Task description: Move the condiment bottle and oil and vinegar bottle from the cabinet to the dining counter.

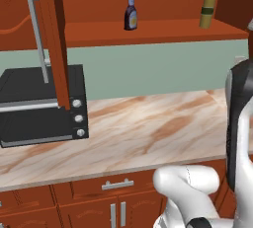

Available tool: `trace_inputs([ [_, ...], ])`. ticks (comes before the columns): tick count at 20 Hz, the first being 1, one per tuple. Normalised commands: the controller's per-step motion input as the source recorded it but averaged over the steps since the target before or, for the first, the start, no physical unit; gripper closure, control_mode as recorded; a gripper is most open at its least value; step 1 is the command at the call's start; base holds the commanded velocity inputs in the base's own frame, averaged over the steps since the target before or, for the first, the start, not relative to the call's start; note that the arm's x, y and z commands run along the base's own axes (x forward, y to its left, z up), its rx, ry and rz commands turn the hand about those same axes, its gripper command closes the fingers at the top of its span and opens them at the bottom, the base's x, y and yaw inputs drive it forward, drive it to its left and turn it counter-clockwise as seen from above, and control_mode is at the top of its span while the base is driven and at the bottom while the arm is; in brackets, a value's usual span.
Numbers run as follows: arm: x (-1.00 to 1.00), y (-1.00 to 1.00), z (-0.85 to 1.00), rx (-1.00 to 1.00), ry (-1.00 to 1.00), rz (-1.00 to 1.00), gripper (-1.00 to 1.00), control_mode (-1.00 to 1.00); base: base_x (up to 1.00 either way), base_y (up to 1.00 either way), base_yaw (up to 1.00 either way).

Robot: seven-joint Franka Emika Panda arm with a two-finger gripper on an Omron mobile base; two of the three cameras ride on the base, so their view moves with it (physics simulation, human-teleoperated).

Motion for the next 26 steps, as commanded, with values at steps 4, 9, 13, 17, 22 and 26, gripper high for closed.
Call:
trace_inputs([
  [4, -0.04, 0.57, -0.11, 0.10, 0.00, -0.30, -1.00, -1.00, 0.00, 0.00, 0.00],
  [9, 0.03, 0.49, -0.11, 0.10, 0.00, -0.42, -1.00, -1.00, 0.00, 0.00, 0.00],
  [13, 0.11, 0.34, -0.09, 0.21, 0.01, -0.54, -1.00, -1.00, 0.00, 0.00, 0.00],
  [17, 0.19, 0.19, -0.11, 0.30, -0.05, -0.38, -1.00, -1.00, 0.00, 0.00, 0.00],
  [22, 0.18, -0.02, -0.23, 0.26, -0.36, -0.16, -1.00, -1.00, 0.00, 0.00, 0.00],
  [26, 0.30, -0.09, -0.24, 0.06, -0.42, -0.21, -1.00, -1.00, 0.00, 0.00, 0.00],
])
